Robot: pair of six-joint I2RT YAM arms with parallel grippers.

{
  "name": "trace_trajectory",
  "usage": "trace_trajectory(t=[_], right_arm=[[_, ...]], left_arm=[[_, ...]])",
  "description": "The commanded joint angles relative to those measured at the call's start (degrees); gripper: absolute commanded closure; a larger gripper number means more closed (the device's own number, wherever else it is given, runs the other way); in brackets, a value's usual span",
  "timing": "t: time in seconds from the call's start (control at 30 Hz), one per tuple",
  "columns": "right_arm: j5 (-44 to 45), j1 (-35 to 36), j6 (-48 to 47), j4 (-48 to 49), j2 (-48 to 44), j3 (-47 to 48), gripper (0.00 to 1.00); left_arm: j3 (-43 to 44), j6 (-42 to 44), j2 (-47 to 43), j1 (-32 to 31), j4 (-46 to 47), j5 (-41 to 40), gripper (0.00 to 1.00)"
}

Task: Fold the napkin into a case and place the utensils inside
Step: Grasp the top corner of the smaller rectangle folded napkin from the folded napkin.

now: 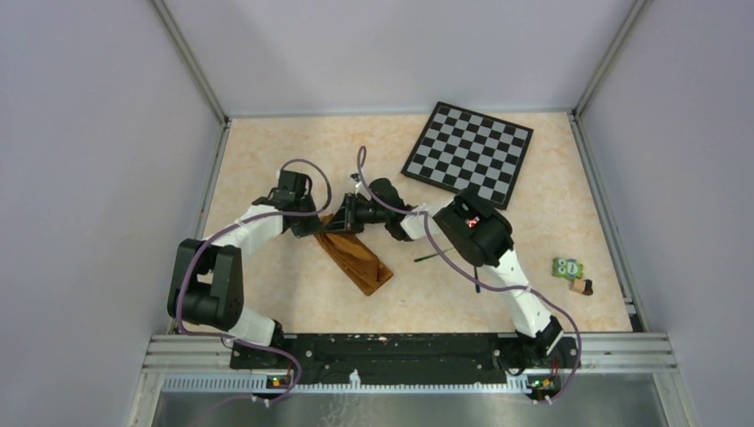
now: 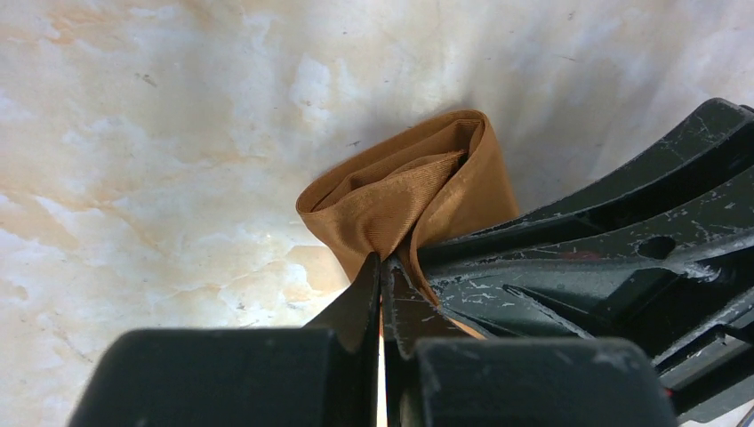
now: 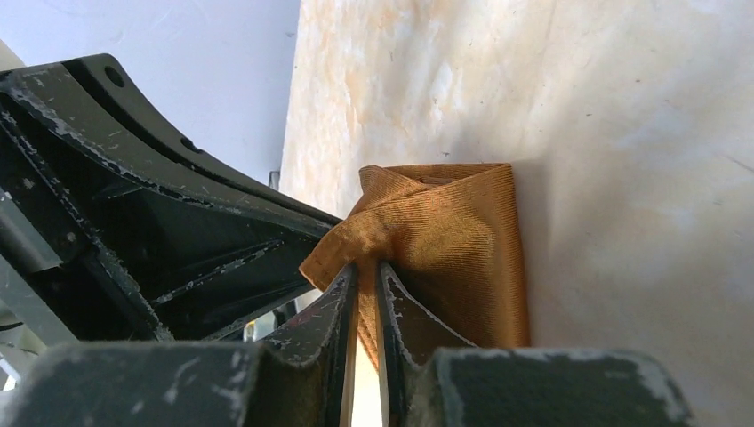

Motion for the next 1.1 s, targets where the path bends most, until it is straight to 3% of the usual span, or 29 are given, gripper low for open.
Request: trace_trajectory(t=[0.0, 0.17, 0.3, 0.47, 0.67, 0.87, 1.07], right_arm=[[0.6, 2.2, -2.1, -1.7, 2.5, 4.0, 0.89], [5.3, 2.5, -5.0, -6.3, 2.2, 4.5, 0.84], [10.3, 2.5, -10.8, -17.2, 3.2, 8.3, 0.81], [8.5, 2.1, -11.4, -15.5, -3.1, 3.1, 0.71], [6.4, 0.6, -10.4, -13.3, -8.0, -1.7, 0.70], [4.3, 0.2, -9.3, -10.5, -7.9, -2.4, 0.88], [4.1, 0.2, -8.9, -9.4, -7.8, -2.1, 0.93]], left_arm=[[0.5, 0.3, -1.1, 0.0, 1.4, 1.7, 1.00], [0.6, 0.2, -1.5, -0.1, 1.3, 1.9, 1.00], [0.1, 0.1, -2.2, -0.1, 0.8, 1.1, 1.00], [0.1, 0.7, -1.0, 0.1, 0.3, 0.1, 1.00], [0.1, 0.8, -0.6, 0.1, 0.3, -0.7, 1.00], [0.0, 0.8, -0.9, 0.1, 0.6, -0.6, 1.00], [-0.4, 0.8, -1.1, 0.1, 1.0, -0.2, 1.00]])
